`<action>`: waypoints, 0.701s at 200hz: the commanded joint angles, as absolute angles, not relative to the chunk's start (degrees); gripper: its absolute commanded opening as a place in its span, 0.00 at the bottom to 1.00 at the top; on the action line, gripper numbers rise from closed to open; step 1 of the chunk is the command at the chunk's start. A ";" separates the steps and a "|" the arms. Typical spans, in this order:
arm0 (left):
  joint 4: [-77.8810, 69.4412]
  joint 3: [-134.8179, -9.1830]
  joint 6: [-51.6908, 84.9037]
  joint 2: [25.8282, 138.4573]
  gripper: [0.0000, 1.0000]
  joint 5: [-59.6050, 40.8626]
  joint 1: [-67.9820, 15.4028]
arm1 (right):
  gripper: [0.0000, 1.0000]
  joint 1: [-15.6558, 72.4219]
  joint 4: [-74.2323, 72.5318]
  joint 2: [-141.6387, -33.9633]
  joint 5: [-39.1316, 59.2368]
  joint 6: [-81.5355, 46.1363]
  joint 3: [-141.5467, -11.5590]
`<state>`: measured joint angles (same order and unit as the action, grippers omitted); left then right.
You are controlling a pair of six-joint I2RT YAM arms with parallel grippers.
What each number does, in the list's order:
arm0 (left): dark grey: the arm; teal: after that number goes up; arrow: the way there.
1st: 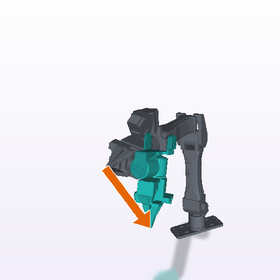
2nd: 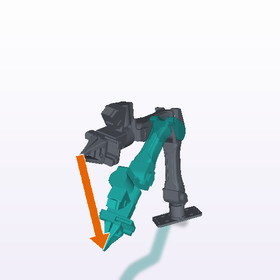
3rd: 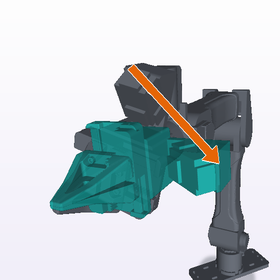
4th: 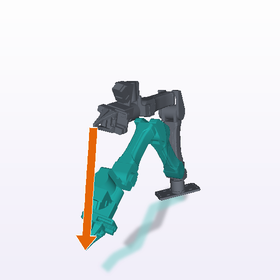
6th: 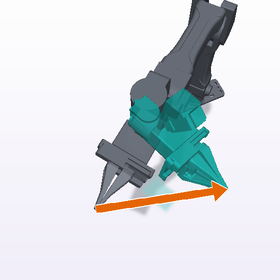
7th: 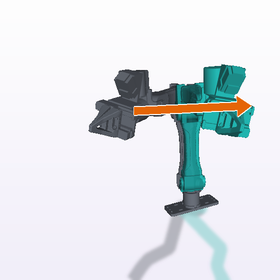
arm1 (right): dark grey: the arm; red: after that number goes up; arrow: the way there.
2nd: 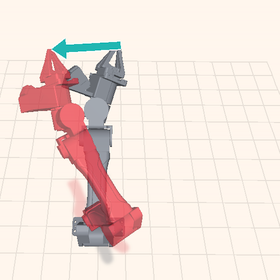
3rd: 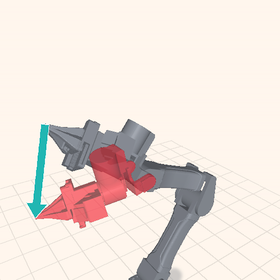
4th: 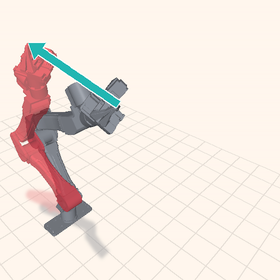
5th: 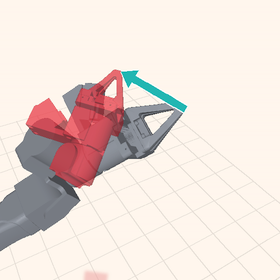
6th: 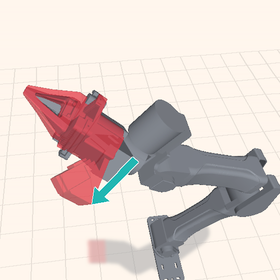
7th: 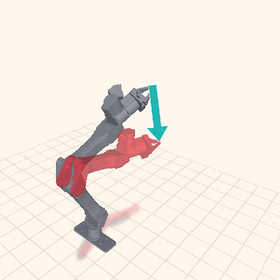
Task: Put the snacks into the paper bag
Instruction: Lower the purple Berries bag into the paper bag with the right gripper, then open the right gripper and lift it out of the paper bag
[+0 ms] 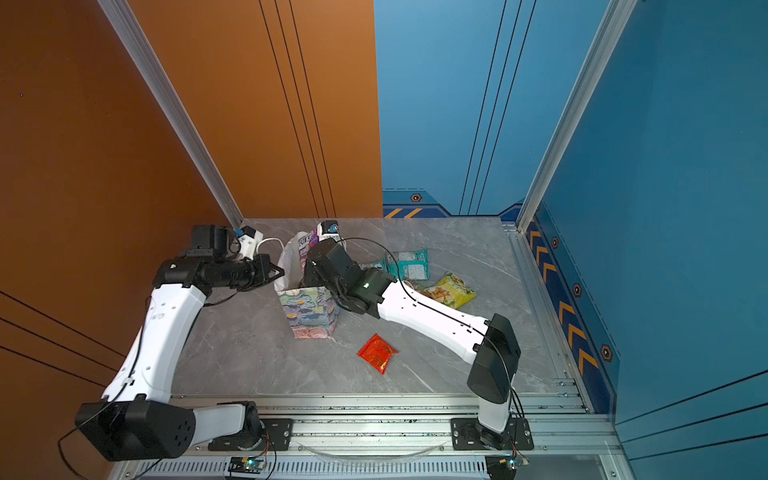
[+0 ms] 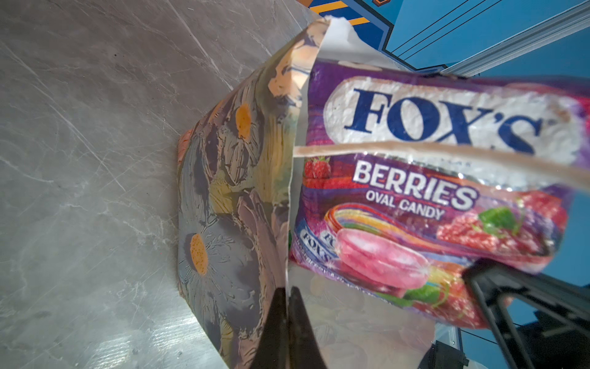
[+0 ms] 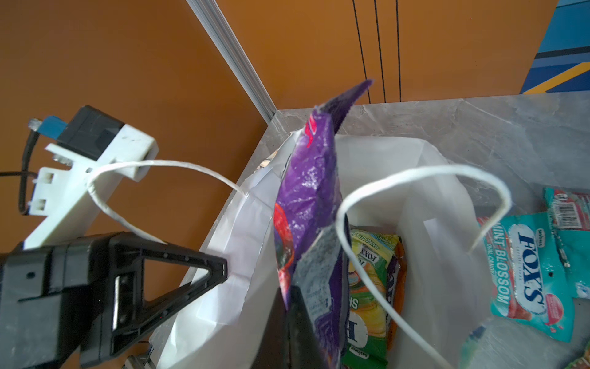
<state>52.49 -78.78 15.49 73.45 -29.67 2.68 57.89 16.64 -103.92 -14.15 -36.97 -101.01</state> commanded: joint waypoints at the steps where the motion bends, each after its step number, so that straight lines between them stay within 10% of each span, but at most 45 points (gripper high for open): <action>1: 50.56 -79.06 15.82 72.00 0.00 -32.13 2.64 | 0.00 56.80 11.91 -104.57 -11.59 -39.01 -102.56; 96: 50.60 -78.67 15.73 71.94 0.00 -32.19 2.66 | 0.01 55.64 10.66 -108.70 -7.22 -40.40 -108.29; 140: 50.59 -78.66 15.73 71.94 0.00 -32.30 2.72 | 0.62 53.75 9.66 -103.95 -10.50 -39.67 -103.80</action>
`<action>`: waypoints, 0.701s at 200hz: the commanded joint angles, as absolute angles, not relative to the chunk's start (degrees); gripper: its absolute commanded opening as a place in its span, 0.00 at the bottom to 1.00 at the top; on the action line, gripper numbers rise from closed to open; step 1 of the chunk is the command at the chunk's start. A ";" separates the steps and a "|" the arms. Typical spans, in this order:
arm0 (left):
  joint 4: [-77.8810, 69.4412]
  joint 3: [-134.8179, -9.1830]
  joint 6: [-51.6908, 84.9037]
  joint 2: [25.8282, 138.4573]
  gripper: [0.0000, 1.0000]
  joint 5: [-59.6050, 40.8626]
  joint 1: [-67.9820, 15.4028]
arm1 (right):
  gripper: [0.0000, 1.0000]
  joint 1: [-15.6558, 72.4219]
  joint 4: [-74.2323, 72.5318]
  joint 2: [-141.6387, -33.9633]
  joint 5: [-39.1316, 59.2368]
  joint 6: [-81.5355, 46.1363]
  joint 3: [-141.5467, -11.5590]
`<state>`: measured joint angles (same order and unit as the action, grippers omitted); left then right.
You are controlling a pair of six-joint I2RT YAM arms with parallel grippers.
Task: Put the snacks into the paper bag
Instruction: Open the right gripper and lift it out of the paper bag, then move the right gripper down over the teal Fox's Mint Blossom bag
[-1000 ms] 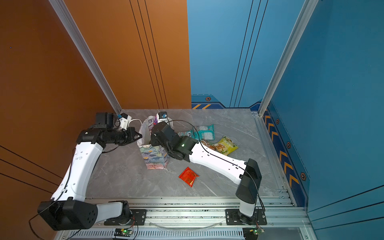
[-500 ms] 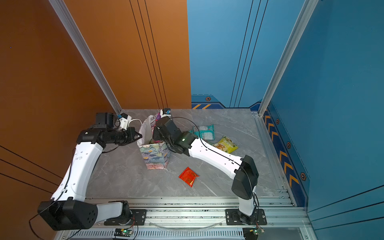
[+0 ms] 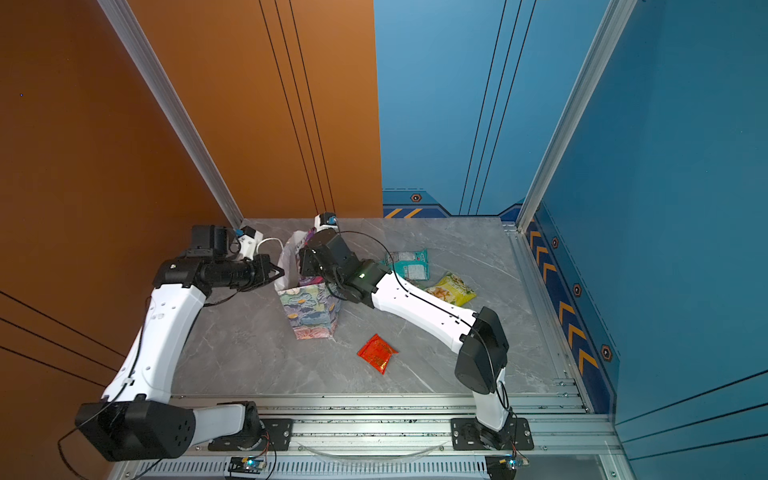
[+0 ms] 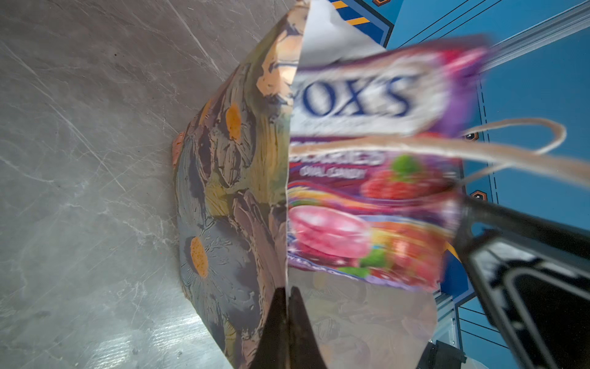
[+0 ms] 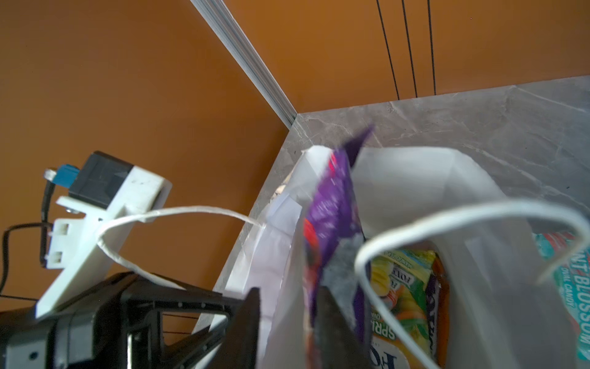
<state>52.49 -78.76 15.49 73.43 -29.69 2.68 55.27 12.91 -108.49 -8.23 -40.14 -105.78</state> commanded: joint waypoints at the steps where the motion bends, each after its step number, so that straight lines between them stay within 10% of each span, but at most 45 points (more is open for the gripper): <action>1: 50.61 -78.66 15.69 71.92 0.00 -32.32 2.72 | 0.62 53.75 9.66 -103.95 -10.50 -39.67 -103.80; 62: 50.56 -78.75 15.77 72.18 0.00 -32.24 2.90 | 0.89 50.22 7.70 -90.57 -10.51 -37.44 -91.86; 140: 50.57 -78.88 15.64 72.58 0.00 -32.07 2.86 | 0.98 44.25 17.13 -73.90 -11.87 -38.49 -72.16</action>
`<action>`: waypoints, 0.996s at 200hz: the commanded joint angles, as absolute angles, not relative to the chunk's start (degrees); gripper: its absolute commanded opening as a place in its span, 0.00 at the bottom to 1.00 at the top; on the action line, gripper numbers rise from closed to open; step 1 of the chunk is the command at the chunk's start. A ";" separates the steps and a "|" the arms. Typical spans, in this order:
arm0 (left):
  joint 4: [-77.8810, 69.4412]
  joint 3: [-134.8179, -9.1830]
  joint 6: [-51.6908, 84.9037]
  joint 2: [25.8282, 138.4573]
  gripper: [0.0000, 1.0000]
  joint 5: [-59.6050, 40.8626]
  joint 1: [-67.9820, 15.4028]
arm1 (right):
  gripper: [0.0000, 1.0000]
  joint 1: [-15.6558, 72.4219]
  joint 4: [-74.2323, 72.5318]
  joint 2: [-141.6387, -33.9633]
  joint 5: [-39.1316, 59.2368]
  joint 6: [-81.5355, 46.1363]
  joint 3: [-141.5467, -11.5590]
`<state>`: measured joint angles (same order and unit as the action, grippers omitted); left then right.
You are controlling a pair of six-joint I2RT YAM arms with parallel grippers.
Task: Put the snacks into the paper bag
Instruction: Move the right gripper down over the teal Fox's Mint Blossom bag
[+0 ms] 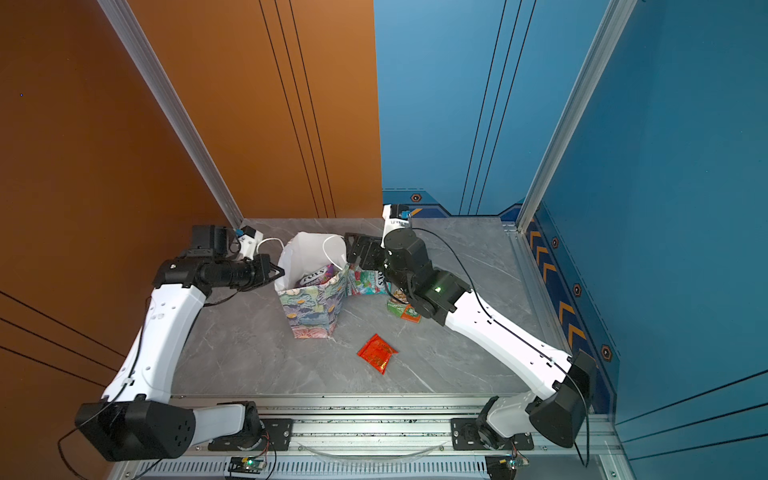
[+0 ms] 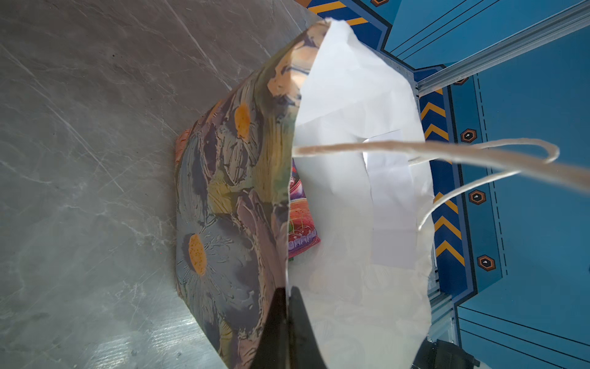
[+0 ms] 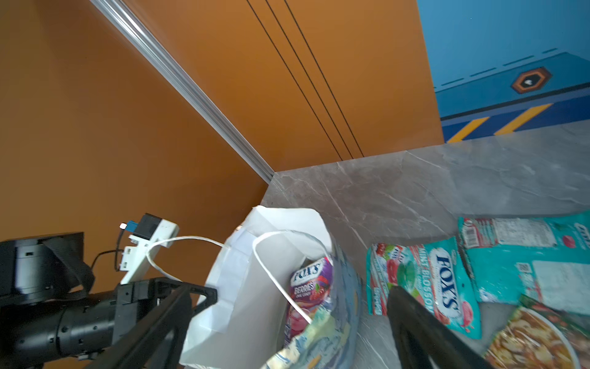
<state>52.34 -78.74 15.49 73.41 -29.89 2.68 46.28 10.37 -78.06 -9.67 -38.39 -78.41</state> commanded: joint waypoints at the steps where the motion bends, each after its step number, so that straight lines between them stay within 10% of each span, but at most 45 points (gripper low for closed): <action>1: 50.60 -78.86 15.64 72.59 0.00 -32.03 2.88 | 0.98 44.10 17.22 -73.73 -11.91 -38.58 -72.02; 105: 50.47 -78.58 15.73 72.27 0.00 -31.70 2.99 | 1.00 35.93 19.58 -73.28 -3.19 -45.46 -52.93; 199: 50.36 -78.31 15.91 72.06 0.00 -31.91 3.14 | 0.91 30.59 17.28 -97.76 8.50 -36.69 -68.44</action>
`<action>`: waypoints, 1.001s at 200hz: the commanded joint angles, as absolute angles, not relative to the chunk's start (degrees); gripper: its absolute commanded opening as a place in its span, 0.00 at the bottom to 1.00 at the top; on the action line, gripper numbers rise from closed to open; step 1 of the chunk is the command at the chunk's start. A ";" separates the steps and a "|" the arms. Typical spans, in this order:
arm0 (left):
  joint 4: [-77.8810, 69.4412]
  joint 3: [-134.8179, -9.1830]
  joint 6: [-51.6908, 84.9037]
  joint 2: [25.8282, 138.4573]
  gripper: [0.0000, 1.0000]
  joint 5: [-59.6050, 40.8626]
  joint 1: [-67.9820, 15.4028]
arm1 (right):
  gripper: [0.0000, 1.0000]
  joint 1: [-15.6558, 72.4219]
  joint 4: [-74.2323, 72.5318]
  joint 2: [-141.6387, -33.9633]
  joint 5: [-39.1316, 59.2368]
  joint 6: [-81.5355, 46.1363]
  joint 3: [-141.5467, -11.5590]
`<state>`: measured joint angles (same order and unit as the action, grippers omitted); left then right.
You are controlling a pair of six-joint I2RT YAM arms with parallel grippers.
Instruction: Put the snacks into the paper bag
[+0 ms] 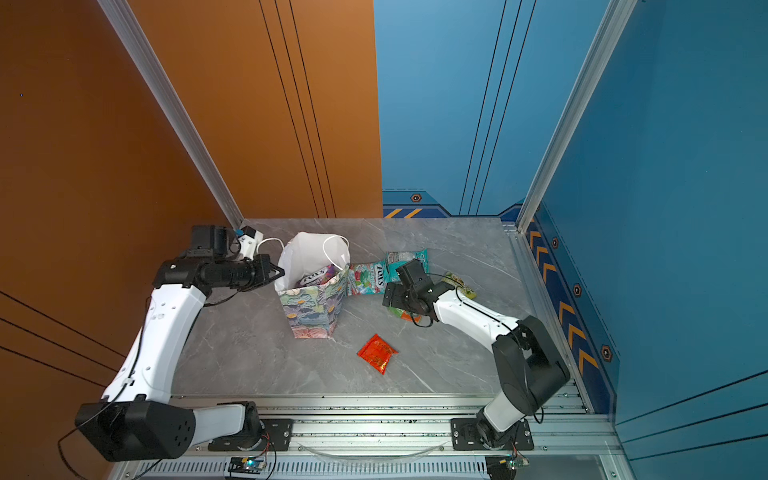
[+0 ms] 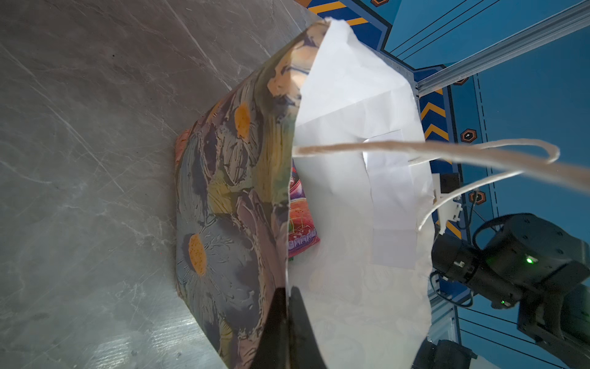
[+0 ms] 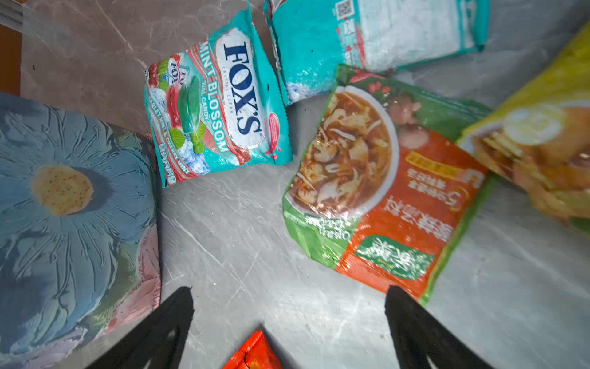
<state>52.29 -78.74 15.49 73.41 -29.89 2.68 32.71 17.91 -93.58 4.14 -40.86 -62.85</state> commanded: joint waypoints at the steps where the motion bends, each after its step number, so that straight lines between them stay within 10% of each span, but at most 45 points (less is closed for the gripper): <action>1: 50.36 -78.31 15.91 72.02 0.00 -31.86 3.11 | 0.91 30.50 17.25 -97.97 8.56 -36.63 -68.68; 200: 50.36 -77.98 15.73 72.21 0.00 -31.91 4.33 | 0.23 26.54 21.46 -126.07 12.37 -35.86 -93.34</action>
<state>52.07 -78.26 15.90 73.32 -30.09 3.86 26.65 21.45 -124.88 11.09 -34.92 -92.36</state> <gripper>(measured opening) 0.048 0.279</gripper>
